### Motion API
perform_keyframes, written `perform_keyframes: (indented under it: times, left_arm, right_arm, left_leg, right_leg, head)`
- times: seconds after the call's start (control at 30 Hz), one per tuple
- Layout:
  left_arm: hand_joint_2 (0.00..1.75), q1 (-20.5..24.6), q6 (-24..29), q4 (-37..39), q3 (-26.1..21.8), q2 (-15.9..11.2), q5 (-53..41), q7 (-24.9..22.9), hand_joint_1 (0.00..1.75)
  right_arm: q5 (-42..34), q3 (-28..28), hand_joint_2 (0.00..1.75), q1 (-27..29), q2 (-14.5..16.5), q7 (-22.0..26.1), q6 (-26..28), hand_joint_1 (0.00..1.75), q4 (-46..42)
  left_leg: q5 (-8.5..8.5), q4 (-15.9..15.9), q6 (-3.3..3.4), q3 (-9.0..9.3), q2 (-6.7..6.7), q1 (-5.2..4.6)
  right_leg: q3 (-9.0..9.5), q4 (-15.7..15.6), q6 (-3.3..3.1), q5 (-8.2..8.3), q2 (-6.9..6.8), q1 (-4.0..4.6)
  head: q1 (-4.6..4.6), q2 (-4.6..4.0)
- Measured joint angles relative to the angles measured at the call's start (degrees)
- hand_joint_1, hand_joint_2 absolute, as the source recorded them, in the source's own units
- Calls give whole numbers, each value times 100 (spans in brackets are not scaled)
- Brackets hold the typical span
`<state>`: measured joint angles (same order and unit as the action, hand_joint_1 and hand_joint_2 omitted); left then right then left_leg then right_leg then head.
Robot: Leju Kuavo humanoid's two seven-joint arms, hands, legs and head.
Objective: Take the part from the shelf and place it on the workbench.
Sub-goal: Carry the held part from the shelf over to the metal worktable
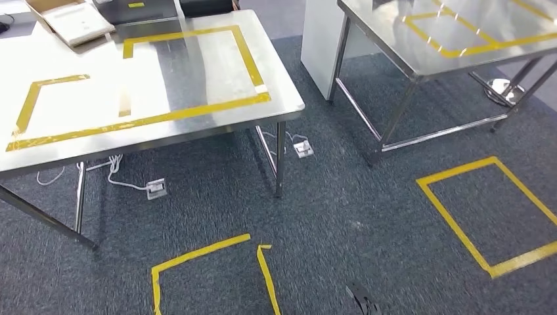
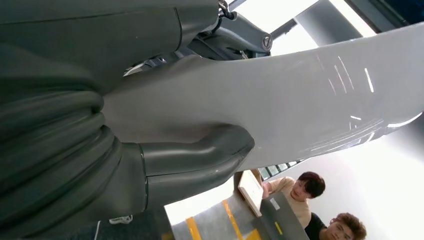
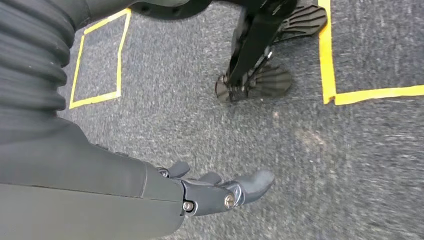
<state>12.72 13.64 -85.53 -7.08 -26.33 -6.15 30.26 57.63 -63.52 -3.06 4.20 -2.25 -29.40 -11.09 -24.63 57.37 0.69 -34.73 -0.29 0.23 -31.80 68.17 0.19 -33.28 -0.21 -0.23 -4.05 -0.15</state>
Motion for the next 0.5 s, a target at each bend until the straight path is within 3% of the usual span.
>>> perform_keyframes:
  times: [0.07,0.1,0.13,0.17,0.23,0.27,0.3,0.4,0.47,0.5]
  left_arm:
    - [175,-46,0,3,-1,10,9,15,175]
    - [175,-69,0,5,-1,16,10,23,175]
    - [175,-83,0,8,-1,24,10,28,175]
    - [175,-88,0,10,-1,30,10,33,175]
    - [175,-83,-1,21,0,37,16,41,175]
    - [175,-80,-3,30,0,36,27,48,175]
    - [175,-81,-5,38,0,31,40,54,175]
    - [175,-94,-10,48,-13,-9,69,71,175]
    - [175,-88,-11,54,-27,-32,73,81,175]
    - [175,-89,-12,60,-33,-33,75,82,175]
  right_arm:
    - [-2,0,175,19,0,-12,0,0,1]
    - [-4,0,175,39,0,-13,0,0,1]
    - [-7,0,175,57,0,-13,0,0,1]
    - [-10,0,175,69,0,-13,0,0,1]
    - [-15,0,175,91,0,-10,1,0,2]
    - [-16,0,175,99,0,-10,1,0,2]
    - [-17,0,175,108,0,-10,1,0,3]
    - [-22,0,175,94,-1,-9,1,0,4]
    - [-29,-1,175,75,-5,-8,3,0,3]
    - [-34,-1,175,72,-8,-9,6,0,3]
  left_leg:
    - [-119,-16,16,151,-7,-1]
    - [-192,-15,12,241,-15,-1]
    - [-268,-13,3,341,-25,-1]
    - [-347,-11,-9,447,-33,-1]
    - [-511,12,-49,610,-53,-5]
    - [-598,31,-78,656,-66,-9]
    - [-664,56,-116,709,-80,-8]
    - [-714,199,-230,833,-93,16]
    - [-746,599,-275,640,-62,32]
    - [-815,918,-291,420,-45,37]
  right_leg:
    - [-516,535,12,-288,13,5]
    - [-692,598,20,-387,16,5]
    - [-787,500,26,-374,17,0]
    - [-814,256,29,-205,18,-9]
    - [-786,-427,18,490,21,-15]
    - [-761,-677,0,769,22,-6]
    - [-738,-825,-31,942,26,10]
    - [-572,-881,-173,892,32,34]
    - [-391,-898,-264,814,31,31]
    - [-320,-905,-288,758,31,33]
  head:
    - [-4,0]
    - [-4,0]
    - [-4,0]
    - [-6,0]
    - [-1,0]
    - [5,0]
    - [16,0]
    - [19,0]
    - [40,0]
    - [55,0]
